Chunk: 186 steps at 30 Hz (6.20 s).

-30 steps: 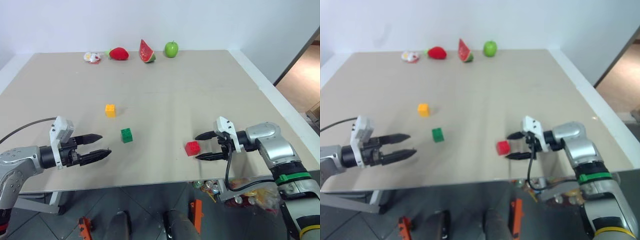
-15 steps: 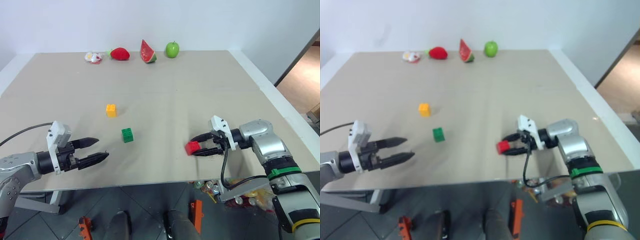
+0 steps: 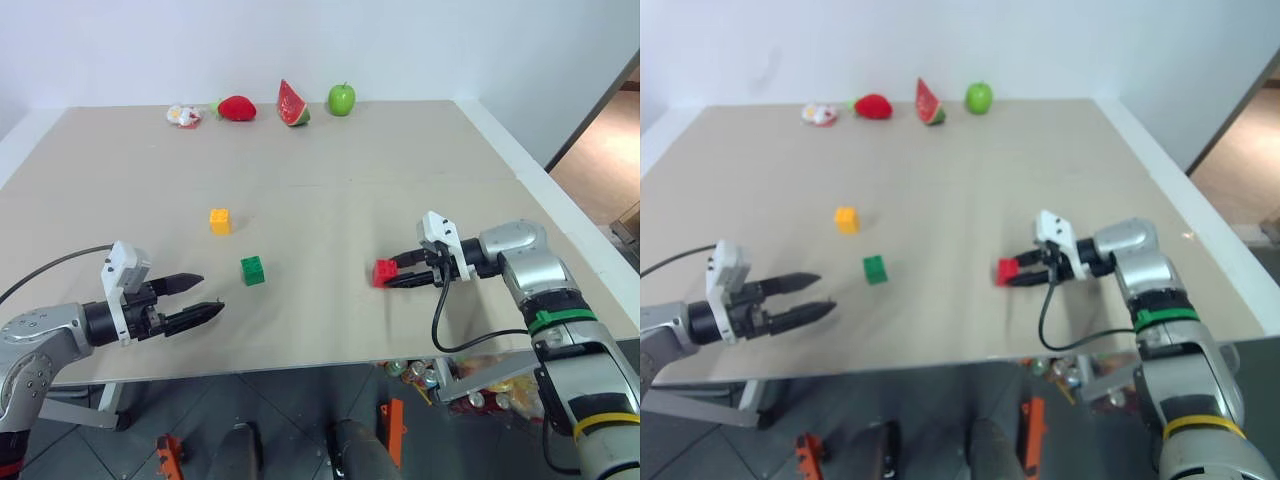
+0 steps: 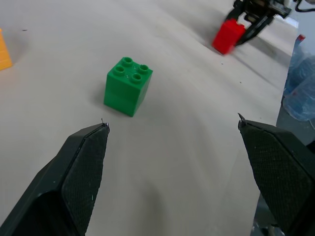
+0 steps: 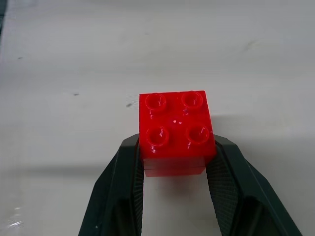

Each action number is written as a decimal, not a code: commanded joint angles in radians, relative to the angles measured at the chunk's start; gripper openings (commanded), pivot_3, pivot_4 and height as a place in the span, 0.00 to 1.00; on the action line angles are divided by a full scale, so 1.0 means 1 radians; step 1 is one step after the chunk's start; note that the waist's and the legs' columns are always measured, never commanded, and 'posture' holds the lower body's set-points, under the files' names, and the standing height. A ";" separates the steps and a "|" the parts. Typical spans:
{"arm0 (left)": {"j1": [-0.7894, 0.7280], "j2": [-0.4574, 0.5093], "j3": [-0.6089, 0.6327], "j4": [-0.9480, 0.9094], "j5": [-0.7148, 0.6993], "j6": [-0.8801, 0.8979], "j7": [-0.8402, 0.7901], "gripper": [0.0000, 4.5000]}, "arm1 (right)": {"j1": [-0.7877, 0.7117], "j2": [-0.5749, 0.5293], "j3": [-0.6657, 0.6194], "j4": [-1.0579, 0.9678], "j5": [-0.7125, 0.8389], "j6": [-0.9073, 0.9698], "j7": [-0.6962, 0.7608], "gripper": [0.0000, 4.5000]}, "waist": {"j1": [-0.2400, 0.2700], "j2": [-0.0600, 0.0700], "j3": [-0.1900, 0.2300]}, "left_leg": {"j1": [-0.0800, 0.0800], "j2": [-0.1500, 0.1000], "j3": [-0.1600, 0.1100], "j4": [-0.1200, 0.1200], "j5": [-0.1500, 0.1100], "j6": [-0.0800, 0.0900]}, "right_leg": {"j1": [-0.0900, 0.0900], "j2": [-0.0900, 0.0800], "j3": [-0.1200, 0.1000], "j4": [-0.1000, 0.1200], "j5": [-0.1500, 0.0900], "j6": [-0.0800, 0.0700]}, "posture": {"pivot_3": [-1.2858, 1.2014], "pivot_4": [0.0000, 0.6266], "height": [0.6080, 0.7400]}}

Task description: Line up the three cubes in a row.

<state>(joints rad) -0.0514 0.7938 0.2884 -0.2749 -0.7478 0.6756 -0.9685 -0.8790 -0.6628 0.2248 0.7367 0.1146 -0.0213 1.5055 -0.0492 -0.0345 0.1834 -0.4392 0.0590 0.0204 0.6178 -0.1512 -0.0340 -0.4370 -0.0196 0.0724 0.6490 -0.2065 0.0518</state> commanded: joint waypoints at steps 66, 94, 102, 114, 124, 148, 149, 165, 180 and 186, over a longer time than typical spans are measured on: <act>-0.604 -0.229 -0.401 0.735 0.444 -0.374 -0.275 0.91 | 0.424 -0.194 -0.270 -0.977 0.545 0.524 -0.277 0.97 | 0.008 0.001 0.000 | -0.003 0.002 0.002 0.006 0.000 0.000 | 0.000 0.003 0.004 0.002 0.002 0.003 | 0.52 0.24 1.00; -0.912 -0.496 -0.577 1.022 0.637 -0.582 -0.410 0.30 | 0.569 -0.283 -0.472 -0.858 0.490 0.483 -0.308 0.97 | 0.016 0.001 0.000 | -0.005 0.001 0.001 0.010 0.000 0.002 | 0.000 0.004 0.005 0.002 0.002 0.006 | 0.52 0.24 1.00; -0.934 -0.540 -0.579 1.131 0.689 -0.671 -0.405 0.30 | 0.603 -0.262 -0.512 -0.914 0.518 0.515 -0.358 0.97 | 0.004 0.001 0.000 | -0.004 0.001 0.000 0.010 -0.001 0.003 | 0.000 0.006 0.008 0.002 0.004 0.006 | 0.52 0.24 1.00; -0.910 -0.514 -0.548 1.136 0.691 -0.702 -0.381 0.30 | 0.535 -0.248 -0.463 -0.890 0.515 0.521 -0.366 0.97 | 0.002 0.001 0.000 | -0.003 0.000 -0.001 0.012 -0.001 0.003 | 0.001 0.007 0.010 0.002 0.005 0.006 | 0.52 0.24 1.00; -0.880 -0.501 -0.527 1.075 0.674 -0.651 -0.381 0.30 | 0.474 -0.242 -0.419 -0.842 0.494 0.510 -0.342 0.97 | 0.002 0.001 0.000 | -0.003 0.000 -0.002 0.011 -0.001 0.003 | 0.001 0.008 0.011 0.002 0.005 0.006 | 0.52 0.24 1.00; -0.815 -0.499 -0.541 0.992 0.686 -0.611 -0.372 0.67 | 0.462 -0.244 -0.416 -0.834 0.489 0.517 -0.339 0.97 | 0.002 0.001 0.000 | -0.003 0.000 -0.002 0.011 -0.001 0.003 | 0.000 0.008 0.011 0.002 0.005 0.006 | 0.52 0.24 1.00; -0.812 -0.498 -0.541 0.992 0.691 -0.618 -0.361 0.75 | 0.461 -0.244 -0.416 -0.832 0.488 0.516 -0.339 0.97 | 0.002 0.001 0.000 | -0.003 0.000 -0.002 0.011 -0.001 0.003 | 0.000 0.008 0.011 0.002 0.005 0.006 | 0.52 0.24 1.00; -0.501 -0.170 -0.408 0.536 0.558 -0.442 -0.397 0.99 | 0.417 -0.276 -0.409 -0.798 0.477 0.506 -0.287 0.97 | -0.020 0.001 0.000 | 0.001 0.002 -0.003 0.008 -0.001 0.003 | -0.001 0.013 0.014 0.003 0.009 0.002 | 0.52 0.24 1.00; -0.298 -0.147 -0.051 0.441 0.401 -0.279 0.024 0.99 | 0.157 0.036 -0.150 -0.712 0.248 0.376 -0.470 0.97 | -0.025 0.001 0.000 | 0.001 0.003 -0.002 0.007 -0.001 0.003 | -0.002 0.012 0.012 0.003 0.008 0.000 | 0.52 0.24 1.00; -0.363 -0.234 -0.077 0.517 0.463 -0.302 0.225 0.99 | 0.105 0.125 -0.121 -0.642 0.205 0.311 -0.483 0.97 | -0.016 0.001 0.000 | -0.002 0.003 -0.002 0.006 -0.001 0.003 | -0.002 0.012 0.012 0.003 0.008 0.002 | 0.52 0.24 1.00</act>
<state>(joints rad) -0.3871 0.5602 0.2070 0.2419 -0.3049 0.3944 -0.7920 -0.7440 -0.5365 0.1201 0.0973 0.3242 0.3168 1.0233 -0.0654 -0.0336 0.1830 -0.4410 0.0623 0.0181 0.6240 -0.1518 -0.0312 -0.4393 -0.0073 0.0844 0.6515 -0.1989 0.0537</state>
